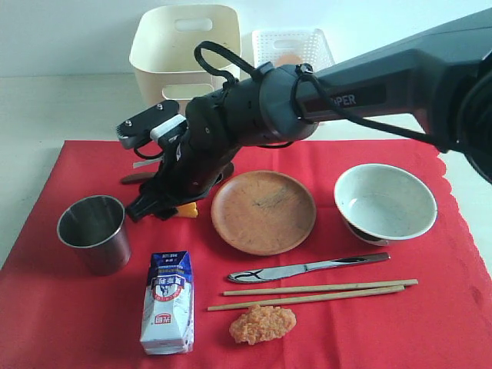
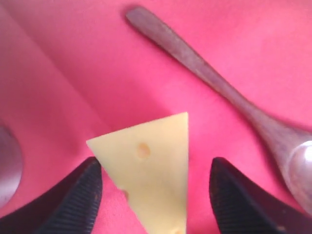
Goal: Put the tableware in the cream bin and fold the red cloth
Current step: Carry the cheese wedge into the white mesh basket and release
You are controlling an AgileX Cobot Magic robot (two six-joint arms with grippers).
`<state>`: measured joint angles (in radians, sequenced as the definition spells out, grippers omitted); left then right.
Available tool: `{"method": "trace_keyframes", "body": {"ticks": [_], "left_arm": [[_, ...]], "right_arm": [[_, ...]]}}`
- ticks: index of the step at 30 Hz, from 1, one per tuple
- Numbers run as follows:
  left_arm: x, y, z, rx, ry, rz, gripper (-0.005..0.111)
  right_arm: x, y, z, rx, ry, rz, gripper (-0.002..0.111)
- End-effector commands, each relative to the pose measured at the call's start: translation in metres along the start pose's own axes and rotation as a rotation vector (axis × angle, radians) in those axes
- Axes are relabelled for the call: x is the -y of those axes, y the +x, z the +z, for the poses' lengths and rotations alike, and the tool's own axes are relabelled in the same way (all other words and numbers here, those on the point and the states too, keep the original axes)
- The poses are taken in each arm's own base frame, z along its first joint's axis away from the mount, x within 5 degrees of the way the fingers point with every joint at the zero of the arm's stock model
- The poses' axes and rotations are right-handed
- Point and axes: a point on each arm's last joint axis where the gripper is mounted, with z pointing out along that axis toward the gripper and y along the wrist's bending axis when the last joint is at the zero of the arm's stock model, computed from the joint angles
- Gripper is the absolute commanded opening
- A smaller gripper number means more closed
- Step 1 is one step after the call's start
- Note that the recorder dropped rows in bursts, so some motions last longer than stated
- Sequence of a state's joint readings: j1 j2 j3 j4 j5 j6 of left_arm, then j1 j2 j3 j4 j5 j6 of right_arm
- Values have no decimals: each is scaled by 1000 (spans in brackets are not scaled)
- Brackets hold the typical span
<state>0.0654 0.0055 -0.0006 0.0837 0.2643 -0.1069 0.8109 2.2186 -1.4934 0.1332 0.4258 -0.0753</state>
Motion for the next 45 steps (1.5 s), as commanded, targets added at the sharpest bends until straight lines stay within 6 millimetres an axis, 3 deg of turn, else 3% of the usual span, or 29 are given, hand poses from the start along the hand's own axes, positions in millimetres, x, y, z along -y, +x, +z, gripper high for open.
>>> {"method": "trace_keyframes", "body": {"ticks": [1, 8, 17, 25, 30, 36, 40, 45], "left_arm": [[0, 0, 0, 4, 7, -5, 3], [0, 0, 0, 4, 7, -5, 3], [0, 0, 0, 4, 7, -5, 3], [0, 0, 0, 4, 7, -5, 3], [0, 0, 0, 4, 7, -5, 3], [0, 0, 0, 4, 7, -5, 3], [0, 0, 0, 4, 7, -5, 3], [0, 0, 0, 4, 7, -5, 3]], "right_arm": [[0, 1, 7, 13, 2, -13, 59], [1, 6, 14, -11, 4, -27, 57], [0, 3, 6, -12, 1, -41, 22], [-3, -14, -28, 50, 3, -55, 0], [2, -29, -64, 123, 11, -49, 0], [28, -43, -109, 216, 54, -7, 0], [57, -47, -136, 272, 97, 47, 0], [94, -45, -152, 300, 152, 114, 0]]}}
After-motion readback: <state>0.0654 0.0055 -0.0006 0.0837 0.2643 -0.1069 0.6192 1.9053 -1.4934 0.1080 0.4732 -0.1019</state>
